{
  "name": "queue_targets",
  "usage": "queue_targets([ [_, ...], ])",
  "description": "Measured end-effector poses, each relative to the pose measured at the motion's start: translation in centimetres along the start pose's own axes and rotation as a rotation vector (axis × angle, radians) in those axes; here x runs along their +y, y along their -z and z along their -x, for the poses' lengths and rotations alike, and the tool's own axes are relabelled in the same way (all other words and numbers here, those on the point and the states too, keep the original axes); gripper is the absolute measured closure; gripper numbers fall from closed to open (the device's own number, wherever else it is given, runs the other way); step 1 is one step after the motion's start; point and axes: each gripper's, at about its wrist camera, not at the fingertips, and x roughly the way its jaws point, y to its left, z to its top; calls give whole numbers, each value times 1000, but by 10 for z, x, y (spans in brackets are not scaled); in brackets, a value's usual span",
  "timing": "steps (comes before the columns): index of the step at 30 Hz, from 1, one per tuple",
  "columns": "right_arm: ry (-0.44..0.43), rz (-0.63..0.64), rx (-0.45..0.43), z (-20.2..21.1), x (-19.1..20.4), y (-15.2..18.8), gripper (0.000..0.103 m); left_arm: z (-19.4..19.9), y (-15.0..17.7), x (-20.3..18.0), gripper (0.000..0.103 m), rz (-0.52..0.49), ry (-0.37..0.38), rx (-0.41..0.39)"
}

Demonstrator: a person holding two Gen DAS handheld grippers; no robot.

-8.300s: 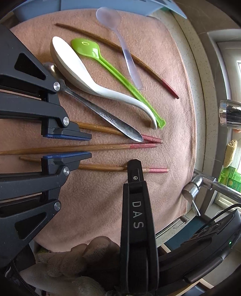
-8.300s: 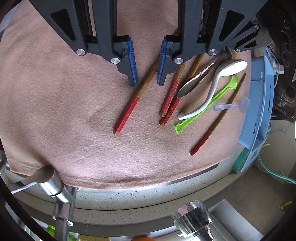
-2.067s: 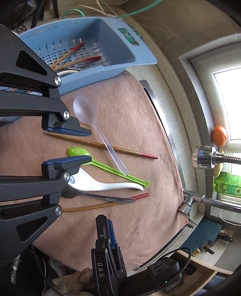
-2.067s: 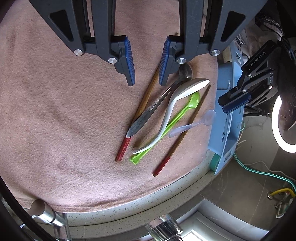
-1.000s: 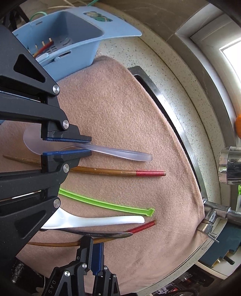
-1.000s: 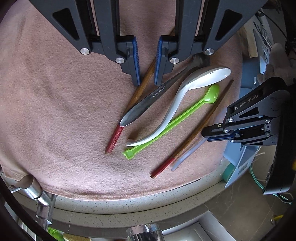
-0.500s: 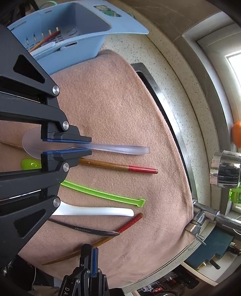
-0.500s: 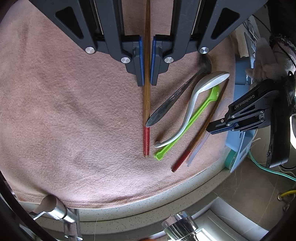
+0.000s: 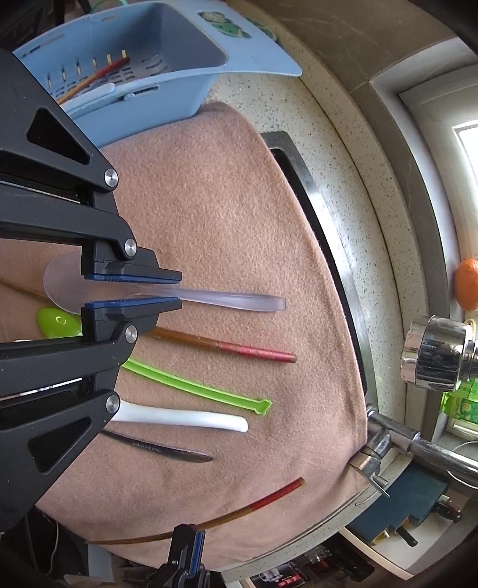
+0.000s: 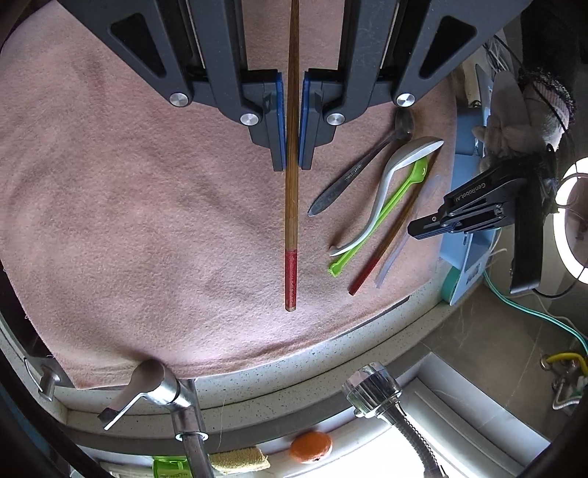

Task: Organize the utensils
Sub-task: 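Close the left gripper on the clear spoon while the right gripper closes on the chopstick, then carry the clear spoon and chopstick into the basket and open both grippers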

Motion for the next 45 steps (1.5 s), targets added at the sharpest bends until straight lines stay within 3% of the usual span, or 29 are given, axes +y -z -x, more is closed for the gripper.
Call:
queue_targets([
  [2, -4, 6, 3, 5, -4, 4, 97, -7, -2, -8, 82, -53, -27, 27],
  [5, -3, 6, -2, 9, -7, 7, 97, -10, -6, -11, 81, -63, -34, 14],
  [8, -1, 2, -11, 12, -9, 7, 97, -10, -8, -4, 97, -24, -13, 3],
  [14, -5, 4, -38, 20, -8, 4, 97, 6, -2, -3, 97, -2, -6, -21],
  [22, -32, 61, -75, 29, 16, -7, 97, 56, 10, -1, 98, 25, 2, -128],
  [36, -139, 241, -95, 24, 109, -22, 97, 145, 62, 34, 98, 151, -26, -296],
  [45, -223, 376, -63, -6, 192, -21, 97, 172, 121, 74, 98, 270, -79, -299],
])
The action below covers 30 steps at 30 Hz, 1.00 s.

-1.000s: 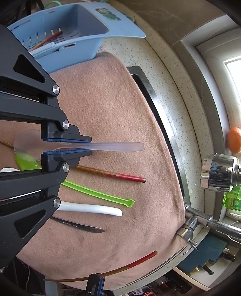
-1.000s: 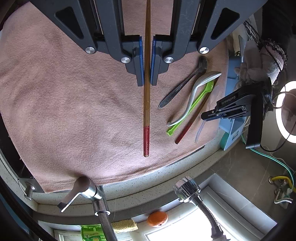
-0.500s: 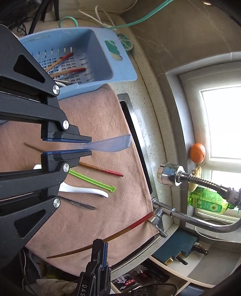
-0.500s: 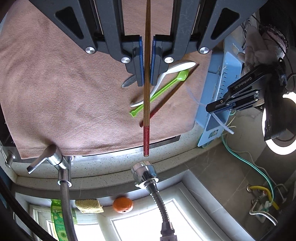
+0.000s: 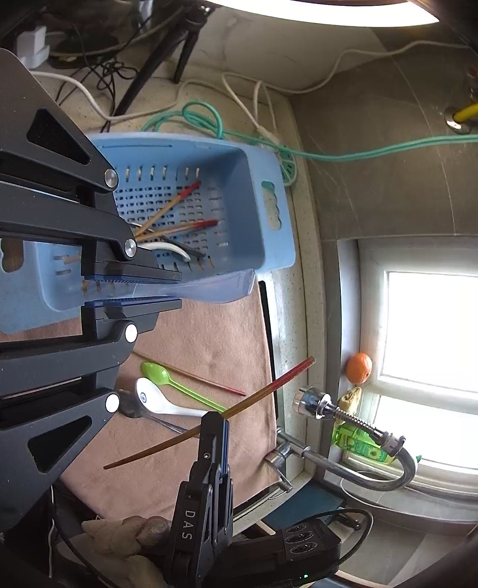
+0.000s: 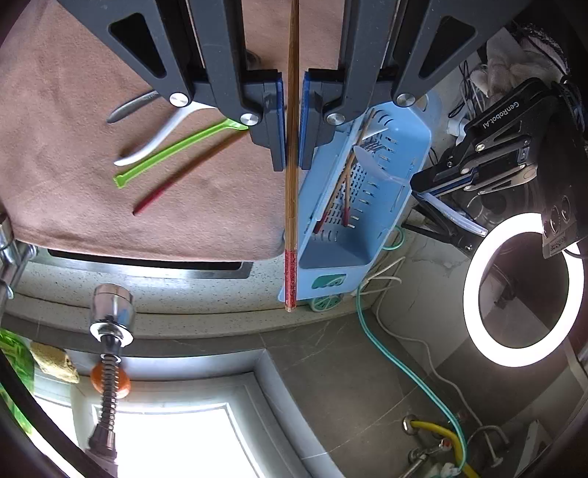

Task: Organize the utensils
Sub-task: 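Carry the clear spoon and chopstick into the basket and open both grippers, then move both tools back over the white ceramic spoon on the towel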

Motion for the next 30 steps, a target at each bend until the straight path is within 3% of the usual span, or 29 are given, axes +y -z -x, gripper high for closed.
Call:
queue_targets([
  [8, -59, 53, 50, -45, 44, -20, 97, 5, 28, 34, 98, 65, -50, 46],
  [17, -94, 67, 106, -88, 72, -31, 96, -11, 32, 54, 97, 110, -65, 94],
  [21, -95, 62, 122, -96, 74, -34, 93, -16, 24, 64, 76, 159, -86, 81],
  [24, -90, 60, 107, -92, 70, -35, 79, -18, 21, 66, 76, 166, -96, 70],
  [30, -80, 50, 85, -79, 54, -36, 78, -17, 20, 63, 76, 188, -92, 53],
])
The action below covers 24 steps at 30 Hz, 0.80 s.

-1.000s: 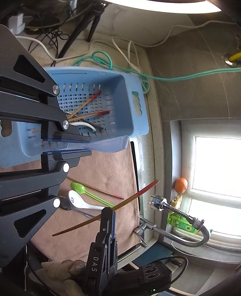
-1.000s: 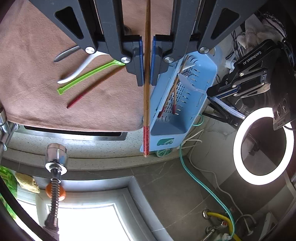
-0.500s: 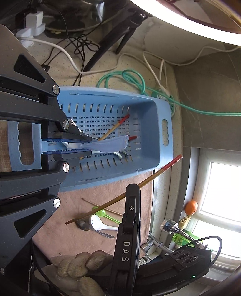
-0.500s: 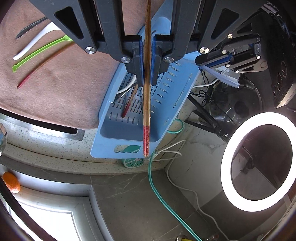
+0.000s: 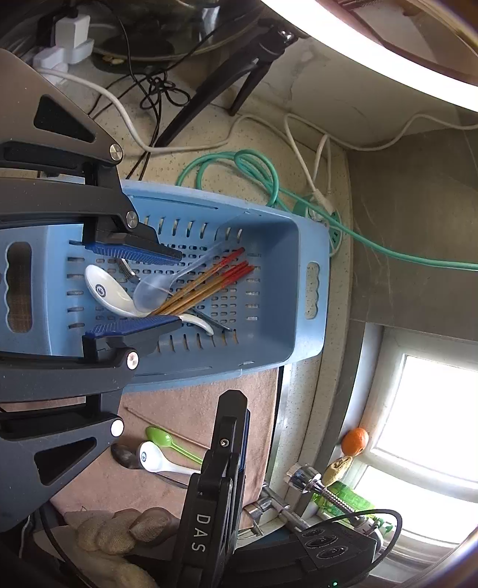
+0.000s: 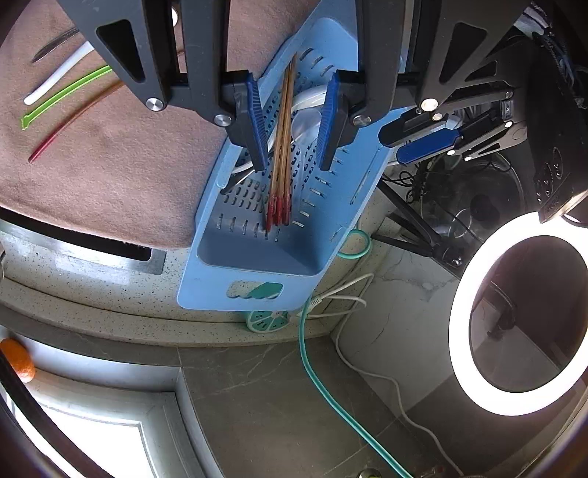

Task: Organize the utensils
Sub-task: 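Move both tools back over the white ceramic spoon on the towel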

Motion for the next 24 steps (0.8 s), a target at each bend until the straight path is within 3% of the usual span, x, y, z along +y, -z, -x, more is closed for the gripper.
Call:
queue_targets([
  [6, 22, 3, -38, 25, -17, 5, 76, 3, 1, -14, 66, 26, 18, -17],
  [10, 21, -24, -78, 50, -36, 10, 66, 7, 5, -27, 66, 46, 45, -23],
  [12, 27, -30, -93, 63, -46, 13, 65, 8, 8, -34, 60, 62, 54, -29],
  [19, 59, -52, -163, 110, -85, 28, 54, 15, 26, -70, 60, 72, 159, -59],
  [24, 65, -99, -194, 133, -118, 47, 53, 8, 42, -98, 56, 85, 235, -35],
])
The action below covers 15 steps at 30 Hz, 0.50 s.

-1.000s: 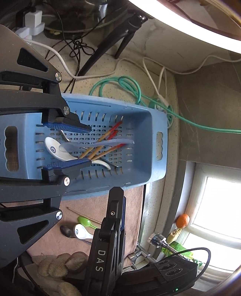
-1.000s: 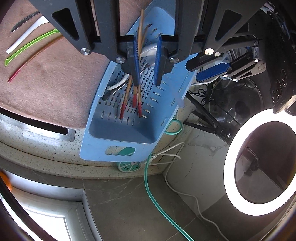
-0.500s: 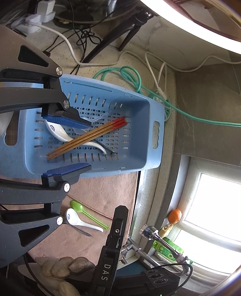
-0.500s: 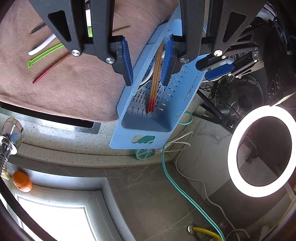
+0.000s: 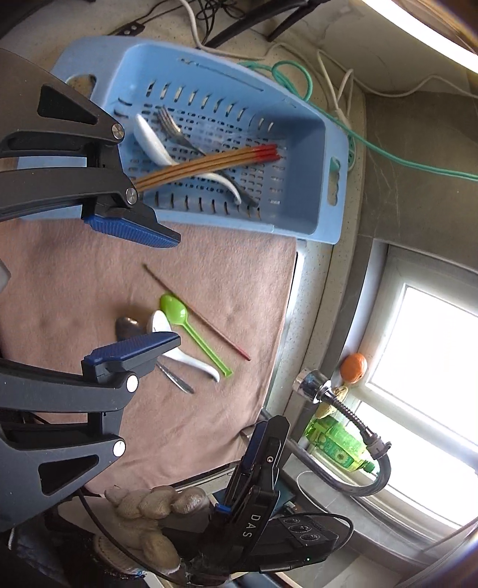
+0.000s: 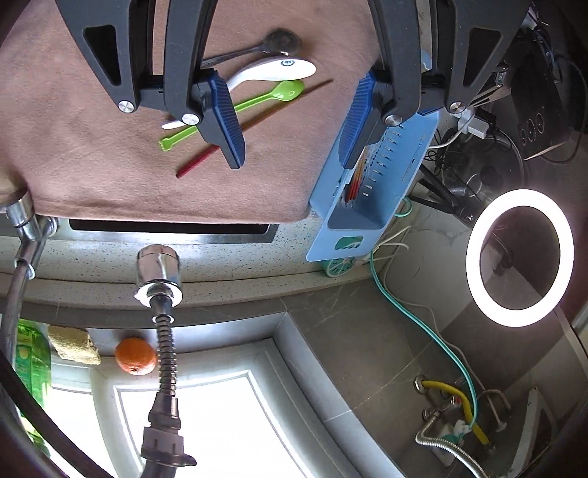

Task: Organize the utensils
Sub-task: 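Move both tools back over the white ceramic spoon on the towel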

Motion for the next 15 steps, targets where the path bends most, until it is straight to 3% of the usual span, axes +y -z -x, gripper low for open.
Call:
queue_targets([
  [7, 19, -82, 107, -4, -41, 17, 53, -23, 19, -25, 52, 26, 71, 58],
  [15, 2, -199, 244, -40, -66, 33, 53, -54, 30, -35, 51, 120, 133, 113],
])
